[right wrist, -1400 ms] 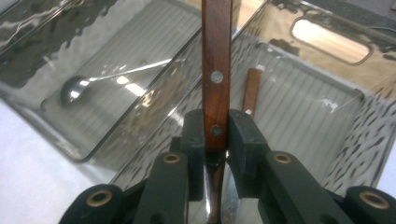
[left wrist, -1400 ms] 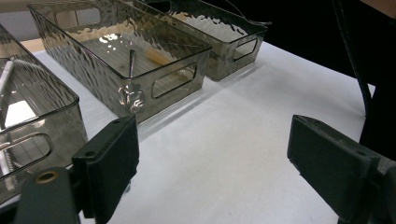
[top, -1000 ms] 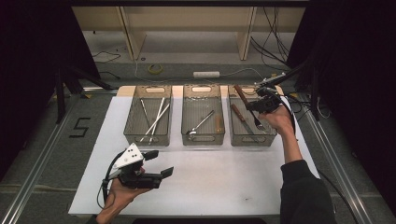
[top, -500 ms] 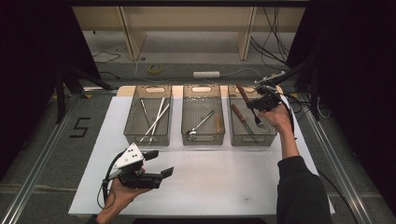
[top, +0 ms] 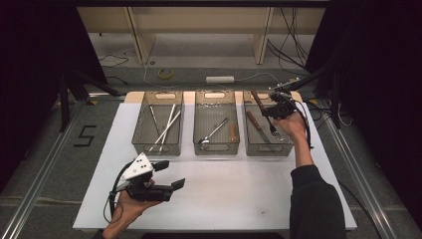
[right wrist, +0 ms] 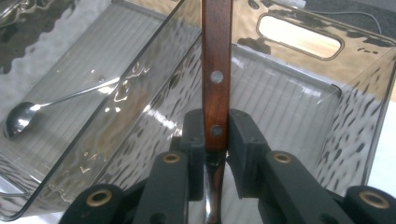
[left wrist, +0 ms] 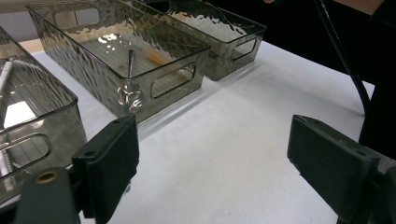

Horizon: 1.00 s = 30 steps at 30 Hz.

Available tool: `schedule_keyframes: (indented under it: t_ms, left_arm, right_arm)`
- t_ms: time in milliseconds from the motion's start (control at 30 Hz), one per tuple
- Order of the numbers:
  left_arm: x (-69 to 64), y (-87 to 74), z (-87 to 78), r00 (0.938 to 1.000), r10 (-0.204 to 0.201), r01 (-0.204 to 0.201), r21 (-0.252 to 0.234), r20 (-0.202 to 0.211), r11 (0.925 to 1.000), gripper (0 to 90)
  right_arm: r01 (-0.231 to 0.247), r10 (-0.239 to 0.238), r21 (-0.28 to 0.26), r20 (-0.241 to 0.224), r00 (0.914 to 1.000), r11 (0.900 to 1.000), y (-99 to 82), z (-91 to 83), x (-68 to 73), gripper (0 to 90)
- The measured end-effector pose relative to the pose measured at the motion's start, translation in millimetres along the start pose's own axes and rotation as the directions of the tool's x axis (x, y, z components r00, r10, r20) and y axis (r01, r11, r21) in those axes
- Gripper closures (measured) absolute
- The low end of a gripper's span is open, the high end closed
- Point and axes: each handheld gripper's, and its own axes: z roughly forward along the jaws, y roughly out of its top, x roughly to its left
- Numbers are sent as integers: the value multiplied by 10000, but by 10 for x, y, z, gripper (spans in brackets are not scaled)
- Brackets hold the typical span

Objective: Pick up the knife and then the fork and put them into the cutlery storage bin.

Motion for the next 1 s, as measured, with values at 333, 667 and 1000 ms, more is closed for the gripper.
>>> schedule_keyframes:
  t_ms: [333,667,1000]
  left_arm:
    - [2,0,-7,10000,-8,8,10,21,10000,161]
    - [1,-2,-11,10000,8,-8,4,16,10000,162]
    - [-1,-3,-11,10000,20,-20,9,3,10000,162]
  right_arm:
    - [-125,123,146,174,9998,9998,-9,99,13,779]
    - [-190,182,198,405,9990,9996,-21,159,28,778]
    - [-400,382,344,525,9979,9986,-94,222,-7,778]
